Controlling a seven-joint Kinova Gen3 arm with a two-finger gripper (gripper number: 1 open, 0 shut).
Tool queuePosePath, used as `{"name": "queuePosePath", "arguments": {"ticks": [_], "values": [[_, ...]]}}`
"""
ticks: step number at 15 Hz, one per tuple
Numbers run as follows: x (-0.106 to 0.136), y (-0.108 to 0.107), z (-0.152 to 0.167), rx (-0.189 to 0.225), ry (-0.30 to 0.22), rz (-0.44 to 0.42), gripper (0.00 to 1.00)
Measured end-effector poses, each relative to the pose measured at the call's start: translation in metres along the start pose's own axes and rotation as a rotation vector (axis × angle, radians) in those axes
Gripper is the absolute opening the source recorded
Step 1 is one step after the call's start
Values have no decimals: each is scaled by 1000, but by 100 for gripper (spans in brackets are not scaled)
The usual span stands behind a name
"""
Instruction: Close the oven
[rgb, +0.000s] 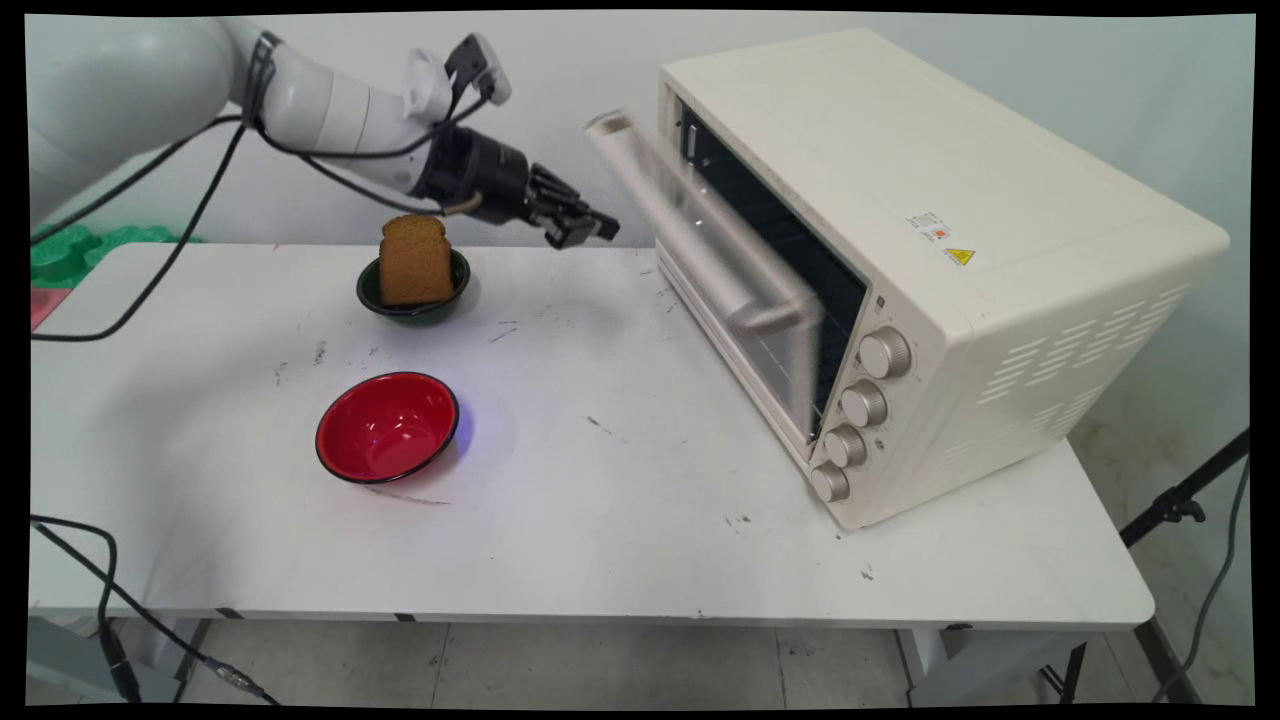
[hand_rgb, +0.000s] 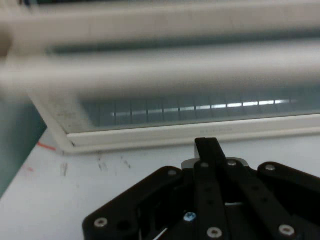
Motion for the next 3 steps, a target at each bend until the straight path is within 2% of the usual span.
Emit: {"name": "queuePosePath", "arguments": {"ticks": [3], "values": [[15, -3, -9, -19, 27, 11, 0]]}}
